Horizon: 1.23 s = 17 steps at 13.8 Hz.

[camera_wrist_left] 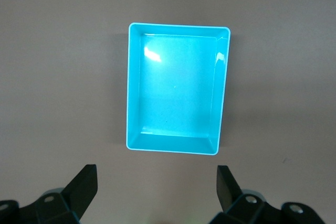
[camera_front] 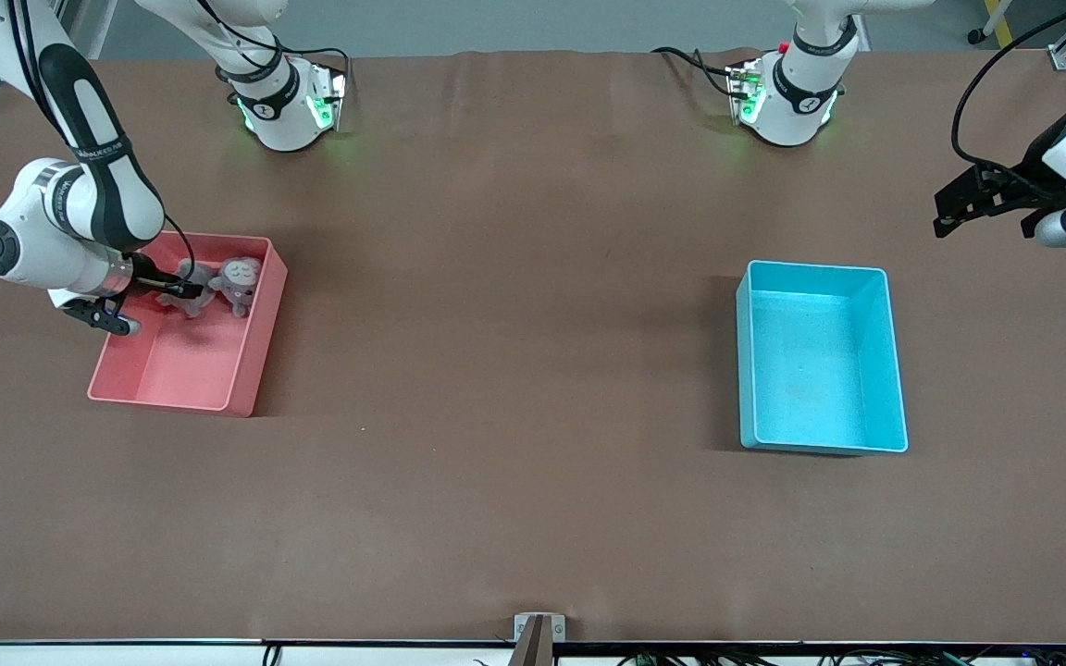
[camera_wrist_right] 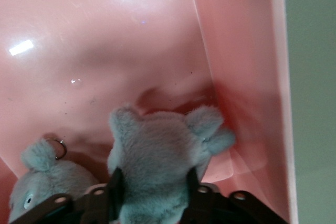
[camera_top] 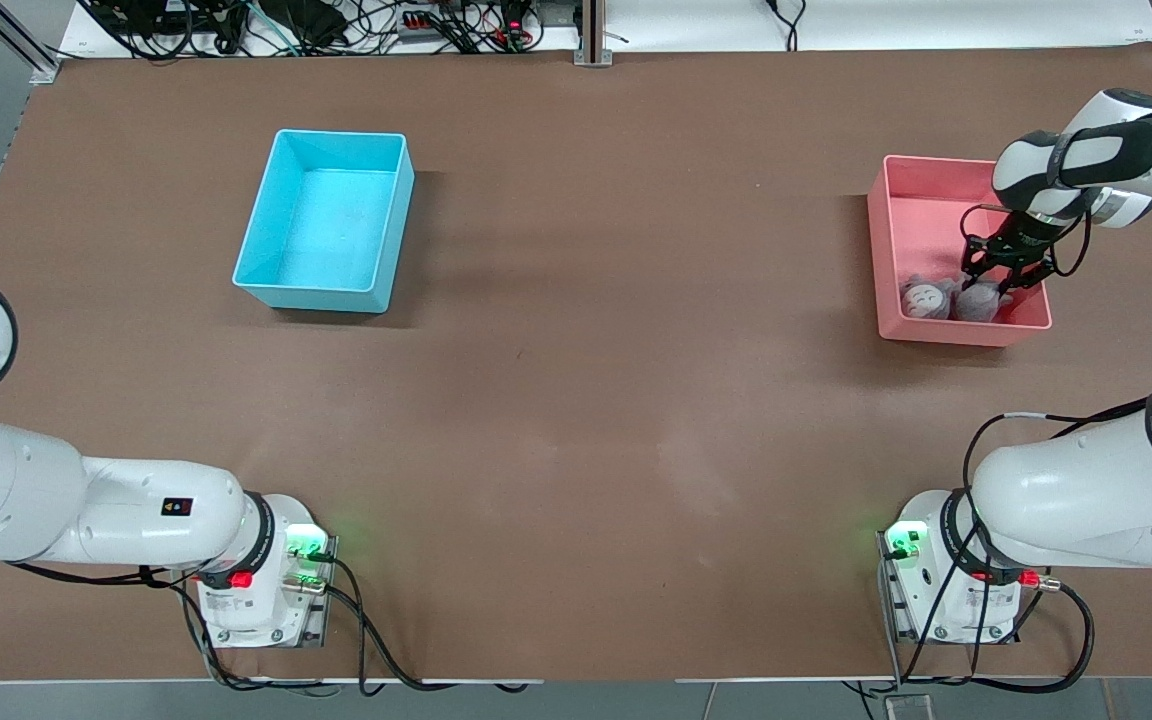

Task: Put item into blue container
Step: 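Reach into the pink box and grasp the plain gray plush with the right gripper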

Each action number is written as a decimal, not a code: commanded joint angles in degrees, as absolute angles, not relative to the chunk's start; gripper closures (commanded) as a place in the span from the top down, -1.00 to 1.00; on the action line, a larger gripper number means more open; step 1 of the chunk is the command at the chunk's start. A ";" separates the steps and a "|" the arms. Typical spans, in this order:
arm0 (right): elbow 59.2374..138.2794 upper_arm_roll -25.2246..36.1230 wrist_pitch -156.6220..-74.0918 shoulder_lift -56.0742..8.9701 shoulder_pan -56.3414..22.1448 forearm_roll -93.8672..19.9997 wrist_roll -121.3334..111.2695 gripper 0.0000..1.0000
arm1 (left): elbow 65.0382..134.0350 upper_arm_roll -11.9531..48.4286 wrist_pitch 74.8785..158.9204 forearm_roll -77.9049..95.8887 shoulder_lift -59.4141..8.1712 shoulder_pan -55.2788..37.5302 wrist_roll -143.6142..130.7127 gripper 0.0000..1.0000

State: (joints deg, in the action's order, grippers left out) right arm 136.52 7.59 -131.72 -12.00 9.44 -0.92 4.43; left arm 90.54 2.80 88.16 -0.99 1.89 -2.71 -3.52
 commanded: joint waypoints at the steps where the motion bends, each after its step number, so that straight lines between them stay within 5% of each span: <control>1: 136.41 6.68 -130.61 -11.08 9.32 -0.79 8.59 -0.92 | 90.70 3.16 88.68 -1.93 2.11 -2.55 -3.43 1.00; 11: 107.60 6.59 -95.21 -11.34 -0.16 0.09 22.73 -0.98 | 91.05 3.16 88.94 -1.93 2.29 -2.46 -2.64 1.00; 17: 106.79 6.42 -98.07 -11.34 -13.96 -8.42 46.11 -0.98 | 91.05 3.60 90.26 -1.14 1.50 -3.16 -3.07 1.00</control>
State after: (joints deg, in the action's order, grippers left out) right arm 106.39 5.82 -96.11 -11.41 -10.69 -5.18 40.73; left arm 90.84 3.01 88.93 -0.99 1.56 -3.07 -3.52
